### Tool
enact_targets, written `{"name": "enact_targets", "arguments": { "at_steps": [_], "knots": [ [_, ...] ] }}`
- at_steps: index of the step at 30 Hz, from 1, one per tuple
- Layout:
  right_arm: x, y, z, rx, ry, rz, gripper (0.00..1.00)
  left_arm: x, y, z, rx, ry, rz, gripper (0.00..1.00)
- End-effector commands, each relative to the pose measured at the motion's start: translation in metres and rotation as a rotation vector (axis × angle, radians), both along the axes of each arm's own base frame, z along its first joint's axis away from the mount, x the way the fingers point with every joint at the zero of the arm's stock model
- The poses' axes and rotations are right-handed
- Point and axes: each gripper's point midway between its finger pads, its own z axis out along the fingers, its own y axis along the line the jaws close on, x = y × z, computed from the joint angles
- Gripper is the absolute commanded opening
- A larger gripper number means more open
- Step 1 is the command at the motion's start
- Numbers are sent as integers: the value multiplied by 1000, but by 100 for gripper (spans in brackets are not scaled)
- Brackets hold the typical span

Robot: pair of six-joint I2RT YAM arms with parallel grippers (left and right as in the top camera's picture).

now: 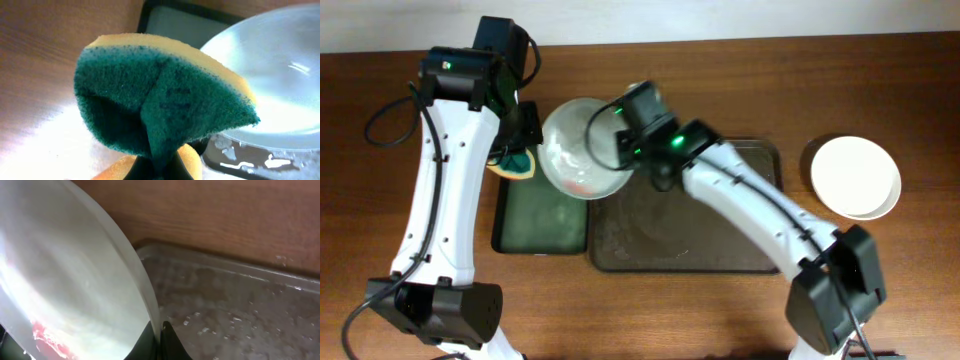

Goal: Clean dirty plates on tray and stack at the side
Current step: 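Lift the white plate with the right gripper and tilt it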

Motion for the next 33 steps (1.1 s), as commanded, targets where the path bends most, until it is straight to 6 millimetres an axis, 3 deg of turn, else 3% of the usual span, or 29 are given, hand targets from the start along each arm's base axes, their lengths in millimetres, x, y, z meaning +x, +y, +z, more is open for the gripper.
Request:
{"name": "enact_targets", "arguments": {
  "at_steps": [1,4,8,14,20,26,33],
  "knots": [
    [10,2,10,-150,-173,-107,4,5,13,-1,39,-35,36,0],
    [12,1,30,-254,-324,-176,4,16,22,-10,36,-59,66,0],
    [18,10,60,-377,-495,-136,4,22,47,-12,21,-91,182,0],
    [19,28,79,-390,-584,-82,4,24,76,-13,-81,-107,290,0],
    [24,42,97,-401,-663,-32,4,24,60,-14,-283,-85,225,0],
    [29,50,115,-447,-741,20,4,24,57,-14,-296,-83,212,0],
    [30,49,115,-458,-744,25,4,24,57,-14,-296,-83,212,0]
  ]
}}
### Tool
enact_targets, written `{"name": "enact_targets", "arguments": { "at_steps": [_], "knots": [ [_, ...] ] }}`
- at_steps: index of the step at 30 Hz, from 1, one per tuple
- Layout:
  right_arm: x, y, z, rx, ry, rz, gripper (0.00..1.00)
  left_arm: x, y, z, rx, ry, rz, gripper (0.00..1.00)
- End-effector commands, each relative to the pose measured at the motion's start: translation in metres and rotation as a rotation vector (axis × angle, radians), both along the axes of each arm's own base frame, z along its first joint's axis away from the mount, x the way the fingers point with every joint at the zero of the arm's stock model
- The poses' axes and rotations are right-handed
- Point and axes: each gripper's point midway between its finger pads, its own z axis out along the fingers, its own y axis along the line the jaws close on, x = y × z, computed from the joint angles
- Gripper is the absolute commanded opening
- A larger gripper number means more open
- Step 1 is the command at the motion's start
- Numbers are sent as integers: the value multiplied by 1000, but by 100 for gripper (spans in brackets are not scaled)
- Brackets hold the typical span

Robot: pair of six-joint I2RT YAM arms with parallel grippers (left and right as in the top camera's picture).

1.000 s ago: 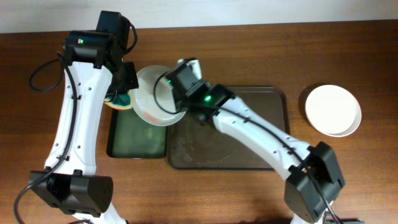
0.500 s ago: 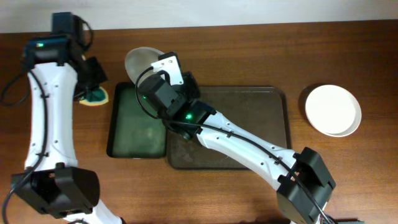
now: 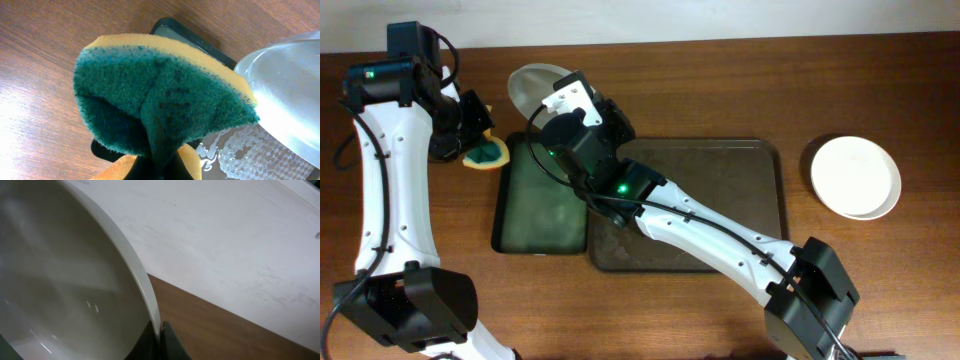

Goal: Clean dirty plates on tray and stack at the side
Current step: 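Lift the white plate with the right gripper and tilt it, then carry the white plate right and stack it on the plate pile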

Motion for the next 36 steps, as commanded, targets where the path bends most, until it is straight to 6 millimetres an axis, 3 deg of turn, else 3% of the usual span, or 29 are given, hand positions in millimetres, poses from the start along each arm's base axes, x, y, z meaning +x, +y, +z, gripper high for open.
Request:
{"name": "enact_targets", "arguments": {
  "at_steps": [1,3,8,11,14,18,21,22,24,29,33,36],
  "knots": [
    [-1,1,8,4,-22,-14,4,-3,-3,7,-7,-21,-23,0],
    [-1,-2,0,103,13,-41,4,-3,-3,7,-7,-21,-23,0],
    [-3,7,-54,410,346,58,4,-4,-3,7,-1,-18,-43,0],
    [4,-16,-61,558,546,127,4,-4,-3,7,0,-18,-49,0],
    [8,-78,-51,659,683,121,4,-2,-3,8,5,-27,-60,0],
    [6,-212,-44,693,733,-140,4,9,-19,11,46,-80,-214,0],
    [-15,-310,-43,720,751,-346,4,21,-44,13,75,-132,-343,0],
    [-32,-358,-47,754,770,-470,4,25,-56,10,97,-145,-379,0],
    [-55,-406,-57,807,801,-614,4,29,-66,2,128,-149,-406,0],
    [-98,-479,-83,854,885,-782,4,28,-90,-42,150,-108,-466,0],
    [-115,-527,-106,906,848,-948,4,25,-98,-85,146,-89,-490,0],
    [-130,-551,-127,930,844,-1044,4,23,-100,-106,157,-85,-524,0]
  ]
}}
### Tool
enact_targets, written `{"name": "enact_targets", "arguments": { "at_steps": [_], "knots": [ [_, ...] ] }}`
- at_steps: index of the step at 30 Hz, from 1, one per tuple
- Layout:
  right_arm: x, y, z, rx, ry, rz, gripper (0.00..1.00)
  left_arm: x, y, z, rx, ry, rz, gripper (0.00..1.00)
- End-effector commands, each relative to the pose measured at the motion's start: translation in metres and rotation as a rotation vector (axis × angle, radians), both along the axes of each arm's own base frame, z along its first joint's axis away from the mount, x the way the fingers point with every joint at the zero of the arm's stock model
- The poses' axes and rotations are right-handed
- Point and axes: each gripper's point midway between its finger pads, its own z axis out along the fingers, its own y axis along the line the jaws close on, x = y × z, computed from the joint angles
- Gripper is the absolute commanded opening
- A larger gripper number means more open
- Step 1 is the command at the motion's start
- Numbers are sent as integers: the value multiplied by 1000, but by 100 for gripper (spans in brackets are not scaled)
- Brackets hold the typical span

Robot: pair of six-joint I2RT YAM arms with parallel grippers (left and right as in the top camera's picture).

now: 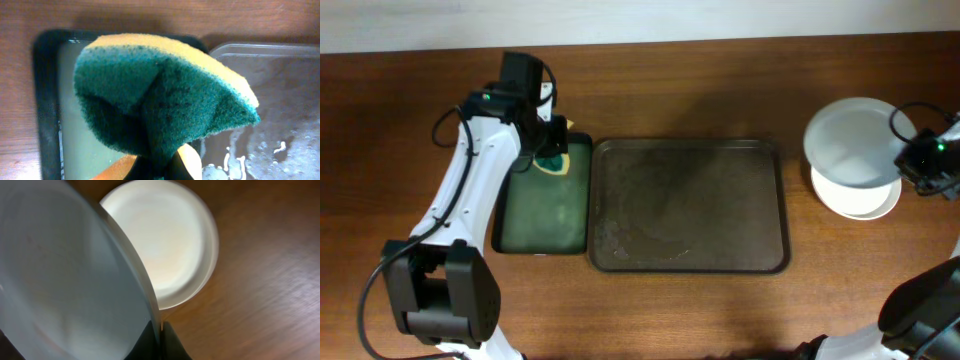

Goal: Clean dirty plates on tray and stack at the side
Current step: 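Carry the white plate right and stack it on the plate pile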

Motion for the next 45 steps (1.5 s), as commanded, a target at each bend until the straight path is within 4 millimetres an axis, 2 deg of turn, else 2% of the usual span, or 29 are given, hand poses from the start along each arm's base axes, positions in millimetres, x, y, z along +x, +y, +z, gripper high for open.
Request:
{"name": "enact_targets", "arguments": {
  "at_steps": [1,4,7,11,14,15,18,19,20,21,22,25,28,31,34,37,38,39,45],
  "knots": [
    [-24,-26,-35,21,76,-110,4,-6,1,-17,32,-3,-47,0],
    [-41,-43,-64,35,105,-202,4,-4,1,-19,31,-12,-47,0],
    [-45,-50,-87,47,76,-233,4,-3,0,-22,30,-20,-48,0],
    [-37,-49,-89,54,35,-223,9,-5,1,-38,34,-21,-47,0],
    [-33,-45,-89,72,22,-215,11,-11,10,-48,78,-3,-31,0],
    [-32,-45,-88,69,19,-213,13,-13,11,-51,79,7,-29,0],
    [-31,-45,-88,73,13,-211,41,-17,12,-56,78,20,-21,0],
    [-29,-42,-87,87,1,-201,47,-18,11,-56,78,22,-21,4],
    [-24,-37,-86,113,-25,-174,53,-18,10,-57,78,23,-23,17],
    [-18,-32,-83,137,-55,-137,60,-18,10,-57,79,23,-24,34],
    [-14,-29,-80,151,-78,-109,63,-18,10,-57,79,24,-23,43],
    [-4,-25,-68,157,-111,-64,69,-20,12,-57,80,32,-21,59],
    [4,-18,-57,155,-118,-26,69,-21,12,-58,81,36,-21,65],
    [19,-1,-48,147,-130,66,71,-21,12,-58,77,36,-10,69],
    [37,32,-45,170,-156,189,79,-21,12,-58,77,36,-11,100],
    [50,64,-45,177,-148,276,81,-21,12,-58,77,36,-11,100],
    [54,75,-45,180,-146,305,96,-21,12,-58,77,36,-11,100],
    [57,85,-45,182,-143,331,98,-21,12,-58,77,36,-11,100],
    [66,127,-45,183,-130,440,98,-21,12,-58,77,36,-11,100]
  ]
}}
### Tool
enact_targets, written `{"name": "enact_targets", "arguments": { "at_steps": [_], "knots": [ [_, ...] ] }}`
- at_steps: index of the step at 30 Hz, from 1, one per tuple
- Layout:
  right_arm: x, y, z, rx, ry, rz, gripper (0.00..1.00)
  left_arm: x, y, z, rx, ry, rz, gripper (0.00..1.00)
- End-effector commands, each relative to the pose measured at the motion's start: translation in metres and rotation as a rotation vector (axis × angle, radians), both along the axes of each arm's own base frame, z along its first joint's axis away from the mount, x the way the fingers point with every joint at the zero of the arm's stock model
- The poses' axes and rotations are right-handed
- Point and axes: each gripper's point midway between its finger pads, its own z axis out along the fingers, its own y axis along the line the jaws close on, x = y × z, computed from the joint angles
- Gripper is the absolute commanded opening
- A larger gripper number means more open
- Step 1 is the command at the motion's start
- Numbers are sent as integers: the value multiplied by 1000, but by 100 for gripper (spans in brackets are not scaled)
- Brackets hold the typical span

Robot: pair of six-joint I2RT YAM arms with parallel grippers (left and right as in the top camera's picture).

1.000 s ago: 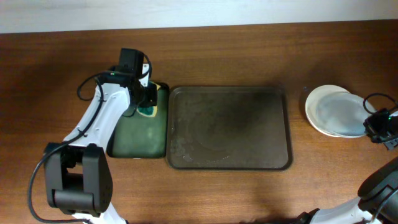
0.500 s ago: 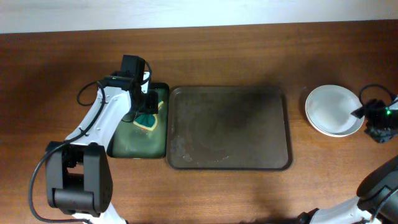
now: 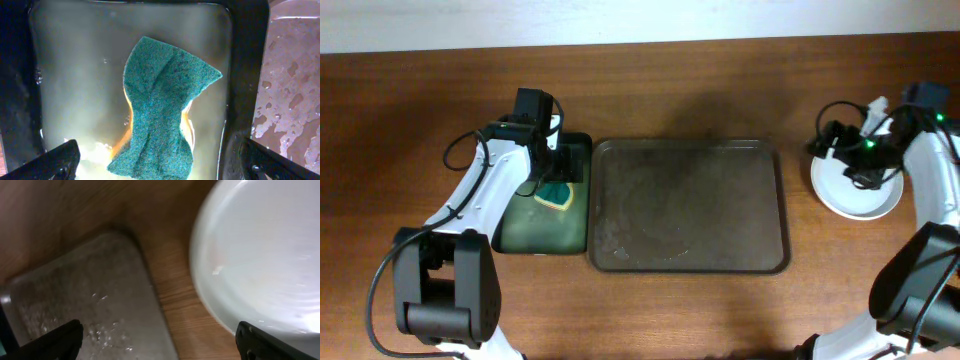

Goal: Clean dirty plates on tray and stack at the side
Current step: 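Carry the white plate right and stack it on the plate pile, then open the right gripper and release the plate on the stack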

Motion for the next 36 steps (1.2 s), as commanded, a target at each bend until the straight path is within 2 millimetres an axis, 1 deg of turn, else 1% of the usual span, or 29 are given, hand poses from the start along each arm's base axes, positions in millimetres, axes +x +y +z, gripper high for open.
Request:
{"name": "enact_targets", "arguments": {
  "at_steps": [1,4,36],
  "knots": [
    [7,16,8,-5,-26,54,98,-1,1,5,6,-12,-1,100],
    [8,22,8,-5,-26,69,98,-1,1,5,6,-12,-2,100],
    [8,22,8,-5,-26,69,98,-1,1,5,6,-12,-1,100]
  ]
}}
